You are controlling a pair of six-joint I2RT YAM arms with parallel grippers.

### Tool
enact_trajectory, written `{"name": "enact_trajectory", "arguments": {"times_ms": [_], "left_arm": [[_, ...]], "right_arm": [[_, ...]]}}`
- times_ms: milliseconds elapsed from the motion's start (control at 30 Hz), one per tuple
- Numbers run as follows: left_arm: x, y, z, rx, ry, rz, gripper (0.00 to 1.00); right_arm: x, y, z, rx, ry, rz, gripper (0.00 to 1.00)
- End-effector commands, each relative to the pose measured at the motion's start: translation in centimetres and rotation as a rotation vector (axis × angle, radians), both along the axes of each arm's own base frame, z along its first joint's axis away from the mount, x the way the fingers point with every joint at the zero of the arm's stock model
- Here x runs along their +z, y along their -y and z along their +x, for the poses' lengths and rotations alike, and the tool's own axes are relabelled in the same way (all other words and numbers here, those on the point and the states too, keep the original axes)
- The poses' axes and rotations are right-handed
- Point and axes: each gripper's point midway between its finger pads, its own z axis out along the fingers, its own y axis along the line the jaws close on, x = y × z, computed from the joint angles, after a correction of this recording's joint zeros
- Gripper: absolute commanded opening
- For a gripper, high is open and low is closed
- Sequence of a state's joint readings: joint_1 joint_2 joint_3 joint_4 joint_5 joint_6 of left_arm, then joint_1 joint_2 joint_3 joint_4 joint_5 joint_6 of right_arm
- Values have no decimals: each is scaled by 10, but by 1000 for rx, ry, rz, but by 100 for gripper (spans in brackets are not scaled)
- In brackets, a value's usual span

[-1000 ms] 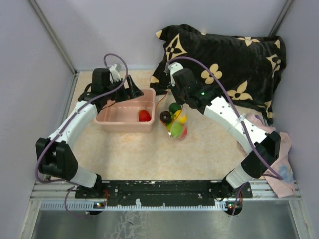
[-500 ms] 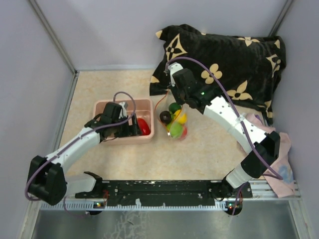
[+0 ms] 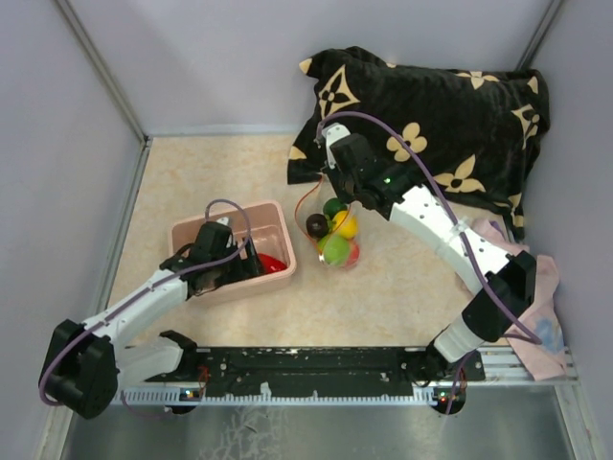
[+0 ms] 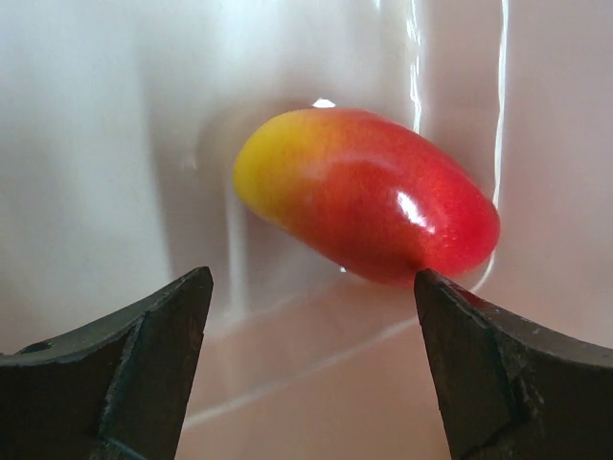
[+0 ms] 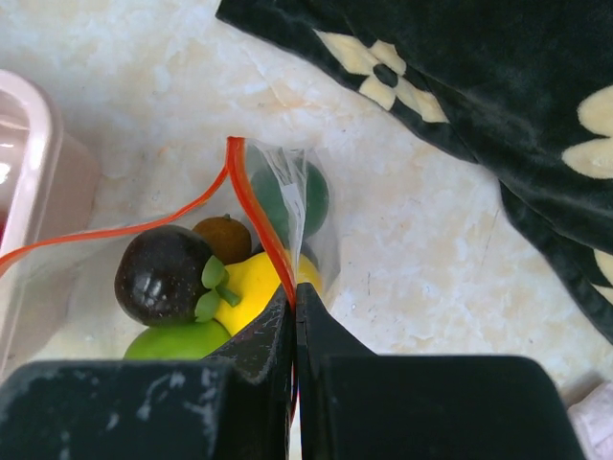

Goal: Place the food in the zip-top bag and seal the zipper
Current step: Move the bin to the center of the board, then pick up the fake fruit from the bin.

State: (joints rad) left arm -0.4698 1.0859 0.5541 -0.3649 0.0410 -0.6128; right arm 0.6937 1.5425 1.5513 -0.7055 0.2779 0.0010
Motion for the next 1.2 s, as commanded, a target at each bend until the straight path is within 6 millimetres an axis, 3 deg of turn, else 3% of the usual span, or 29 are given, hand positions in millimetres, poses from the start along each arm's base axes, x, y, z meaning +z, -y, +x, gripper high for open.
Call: {"name": "enact_trajectory", "arguments": {"times_ms": [0,167,400,667,800,933,1167], "left_arm": [[20,5,24,19,70,10,93],[32,14,46,-43,88,52,97],[35,32,50,-298,111,88,100],[11,39,43,-483,18,135,100],[-9,38,45,-477,-38,154,100],[-26,23,53,-386,-97,241,99],[-17,-2,83,-126,-68,253,88]], "right_arm": [[0,-4,0,15,5,7,0],[4,-5,2,19,17,10,0],[8,-1,4,14,42,-8,0],[7,2,6,11,54,-30,0],[8,4,7,8,63,-39,0],[9,5,8,4,71,-46,0],[9,6,9,-1,73,-49,0]]}}
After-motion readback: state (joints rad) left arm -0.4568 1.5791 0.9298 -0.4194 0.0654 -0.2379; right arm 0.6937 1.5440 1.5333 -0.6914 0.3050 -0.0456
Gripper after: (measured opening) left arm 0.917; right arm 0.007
